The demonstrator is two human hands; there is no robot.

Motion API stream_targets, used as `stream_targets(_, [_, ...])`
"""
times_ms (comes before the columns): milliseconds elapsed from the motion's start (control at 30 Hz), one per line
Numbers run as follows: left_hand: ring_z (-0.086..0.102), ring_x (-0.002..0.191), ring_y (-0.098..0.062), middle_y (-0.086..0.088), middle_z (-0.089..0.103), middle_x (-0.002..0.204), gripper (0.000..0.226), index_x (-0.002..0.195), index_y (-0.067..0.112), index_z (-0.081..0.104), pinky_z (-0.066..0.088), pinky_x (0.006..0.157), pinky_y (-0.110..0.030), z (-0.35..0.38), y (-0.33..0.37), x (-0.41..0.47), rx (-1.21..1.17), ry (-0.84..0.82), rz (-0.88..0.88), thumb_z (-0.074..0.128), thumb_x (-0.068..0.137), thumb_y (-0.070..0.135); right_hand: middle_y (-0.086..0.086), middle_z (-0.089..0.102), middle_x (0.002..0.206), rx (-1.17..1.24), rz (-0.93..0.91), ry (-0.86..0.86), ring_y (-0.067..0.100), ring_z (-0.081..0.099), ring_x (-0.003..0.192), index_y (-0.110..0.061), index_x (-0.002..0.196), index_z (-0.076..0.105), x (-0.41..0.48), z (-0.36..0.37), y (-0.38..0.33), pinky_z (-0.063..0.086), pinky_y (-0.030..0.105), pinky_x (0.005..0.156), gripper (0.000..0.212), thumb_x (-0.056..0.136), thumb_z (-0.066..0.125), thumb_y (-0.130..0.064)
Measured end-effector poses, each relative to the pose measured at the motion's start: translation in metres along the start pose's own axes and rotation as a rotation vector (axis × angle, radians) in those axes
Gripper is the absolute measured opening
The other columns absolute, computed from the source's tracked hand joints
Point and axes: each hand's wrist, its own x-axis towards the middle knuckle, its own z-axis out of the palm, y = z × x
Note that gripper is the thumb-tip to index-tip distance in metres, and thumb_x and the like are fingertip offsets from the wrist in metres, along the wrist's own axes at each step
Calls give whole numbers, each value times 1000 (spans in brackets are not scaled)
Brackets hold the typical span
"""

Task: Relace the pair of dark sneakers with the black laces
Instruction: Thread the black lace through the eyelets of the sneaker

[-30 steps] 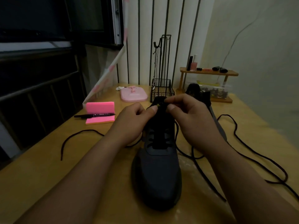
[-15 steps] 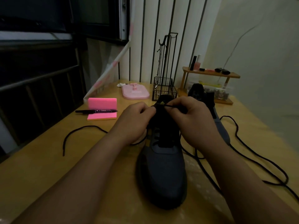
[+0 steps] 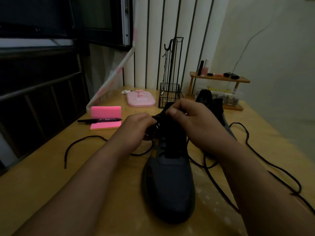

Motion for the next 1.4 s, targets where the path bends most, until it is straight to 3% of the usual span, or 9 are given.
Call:
stream_targets(167, [66, 82, -23, -9, 69, 87, 27, 95, 1, 68, 54, 78, -39, 0, -2, 2, -4, 3, 5, 53, 104, 21, -19, 61, 98, -200, -104, -23, -2, 59, 93, -33, 103, 73, -3, 3, 5, 53, 20, 80, 7, 99, 68, -30])
stream_targets(333, [66, 83, -23, -6, 69, 84, 26, 88, 12, 70, 55, 81, -42, 2, -1, 1, -10, 8, 10, 52, 104, 22, -17, 59, 97, -248, -122, 79, 2, 59, 93, -33, 99, 76, -2, 8, 7, 56, 30, 83, 5, 96, 72, -34])
stream_targets(533, [66, 84, -25, -7, 68, 84, 25, 87, 11, 69, 55, 83, -45, -1, -3, 2, 6, 2, 20, 52, 103, 20, -12, 58, 101, -362, -144, 96, 9, 58, 96, -35, 111, 77, 0, 10, 7, 55, 36, 85, 16, 99, 68, -36])
stream_targets(667, [64, 81, -24, -6, 66, 82, 25, 85, 11, 66, 53, 80, -42, 0, -3, 1, -6, 2, 25, 50, 103, 17, -11, 55, 98, -415, -144, 112, 12, 58, 94, -33, 108, 77, 0, 11, 6, 56, 39, 83, 14, 99, 67, -36])
stream_targets(1067, [63, 80, -22, -7, 65, 81, 25, 90, 3, 65, 51, 79, -41, 1, -4, 2, -2, 4, 31, 49, 103, 16, -10, 52, 100, -473, -157, 73, 13, 56, 93, -29, 110, 74, -2, 8, 6, 53, 34, 78, 15, 100, 64, -34])
stream_targets(1167, [63, 80, -22, -8, 65, 82, 27, 95, -5, 62, 51, 79, -41, 1, -5, 3, 8, 12, 35, 48, 103, 16, -9, 52, 101, -481, -154, 67, 14, 56, 94, -30, 110, 73, -2, 7, 6, 55, 37, 81, 15, 100, 63, -34])
stream_targets(1333, [62, 79, -21, -7, 63, 81, 23, 88, 6, 65, 51, 77, -39, 2, -4, 3, -12, 9, 33, 50, 103, 15, -4, 55, 105, -479, -154, 55, 17, 58, 96, -28, 112, 73, -3, 7, 5, 56, 43, 84, 17, 100, 63, -34])
stream_targets(1400, [62, 81, -23, -9, 63, 84, 25, 93, -3, 63, 50, 78, -39, 2, -4, 3, -12, 9, 23, 50, 103, 15, -3, 55, 106, -486, -153, 49, 18, 58, 96, -28, 112, 73, -3, 7, 5, 57, 43, 84, 17, 100, 63, -34])
